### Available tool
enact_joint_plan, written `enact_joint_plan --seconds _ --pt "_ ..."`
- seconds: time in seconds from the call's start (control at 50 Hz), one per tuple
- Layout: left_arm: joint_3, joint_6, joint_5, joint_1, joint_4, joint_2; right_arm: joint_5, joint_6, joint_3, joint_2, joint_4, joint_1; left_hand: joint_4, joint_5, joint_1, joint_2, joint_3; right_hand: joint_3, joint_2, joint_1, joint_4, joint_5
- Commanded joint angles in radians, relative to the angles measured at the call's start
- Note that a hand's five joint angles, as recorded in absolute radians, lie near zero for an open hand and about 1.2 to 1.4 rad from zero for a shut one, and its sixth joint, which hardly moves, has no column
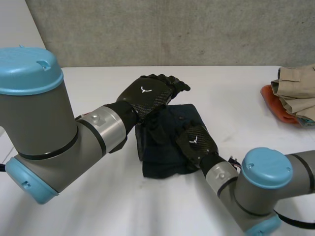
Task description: Fold the laundry.
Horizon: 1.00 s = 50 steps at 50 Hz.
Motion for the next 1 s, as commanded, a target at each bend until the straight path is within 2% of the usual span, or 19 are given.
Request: enact_joint_plan --seconds 0.02,0.08,0.1,0.22,0.36,0.44,0.58,0.68,0.8,0.86,0.94,1.0 --pt "-0.006 0.0 -0.004 0.003 0.018 0.003 -0.002 -0.012 -0.114 0.056 -0.024 -0.003 0.025 0.006 0.036 0.025 0.018 0.594 0.571 0.583 0.597 0.615" --pt "-0.009 0.0 -0.004 0.01 0.02 0.003 0.001 -0.008 -0.15 0.069 -0.022 -0.003 0.025 0.006 0.036 0.025 0.018 0.692 0.668 0.681 0.694 0.713" --pt "-0.011 0.0 -0.004 0.013 0.02 0.004 -0.001 -0.007 -0.177 0.083 -0.02 -0.003 0.025 0.006 0.036 0.025 0.018 0.81 0.787 0.799 0.813 0.831" --pt "-0.014 0.0 -0.004 0.02 0.022 0.007 0.007 0.021 -0.246 0.102 0.001 -0.011 0.025 0.006 0.036 0.025 0.018 0.811 0.788 0.8 0.814 0.832" --pt "-0.014 0.0 -0.01 0.037 0.026 0.021 0.016 0.025 -0.309 -0.022 0.038 -0.055 0.025 0.006 0.036 0.025 0.018 0.811 0.788 0.8 0.814 0.832" --pt "-0.012 -0.001 -0.011 0.049 0.032 0.058 -0.002 0.027 -0.361 -0.085 0.059 -0.152 0.025 0.006 0.036 0.025 0.018 0.811 0.788 0.8 0.814 0.832" --pt "-0.008 -0.01 -0.011 0.059 0.066 0.08 -0.132 0.085 -0.522 -0.113 0.079 -0.291 0.022 0.003 0.033 0.022 0.015 0.811 0.788 0.8 0.814 0.832" --pt "0.003 -0.027 -0.004 0.046 0.071 0.08 -0.192 0.247 -0.652 -0.121 0.047 -0.464 0.022 0.003 0.033 0.022 0.015 0.811 0.788 0.8 0.814 0.832" --pt "0.012 -0.029 -0.004 0.025 0.072 0.078 -0.211 0.412 -0.729 -0.073 -0.028 -0.67 0.019 0.0 0.03 0.019 0.013 0.811 0.788 0.8 0.814 0.832" --pt "0.014 -0.029 -0.004 0.02 0.075 0.076 -0.223 0.438 -0.74 -0.033 -0.072 -0.742 0.022 0.003 0.033 0.022 0.015 0.811 0.788 0.8 0.814 0.832" --pt "0.014 -0.029 -0.004 0.016 0.081 0.066 -0.274 0.453 -0.731 0.043 -0.137 -0.799 0.022 0.003 0.033 0.022 0.015 0.811 0.788 0.8 0.814 0.832" --pt "0.011 -0.029 -0.005 0.016 0.089 0.061 -0.346 0.453 -0.673 0.068 -0.155 -0.836 0.025 0.006 0.036 0.025 0.018 0.811 0.788 0.8 0.814 0.832"
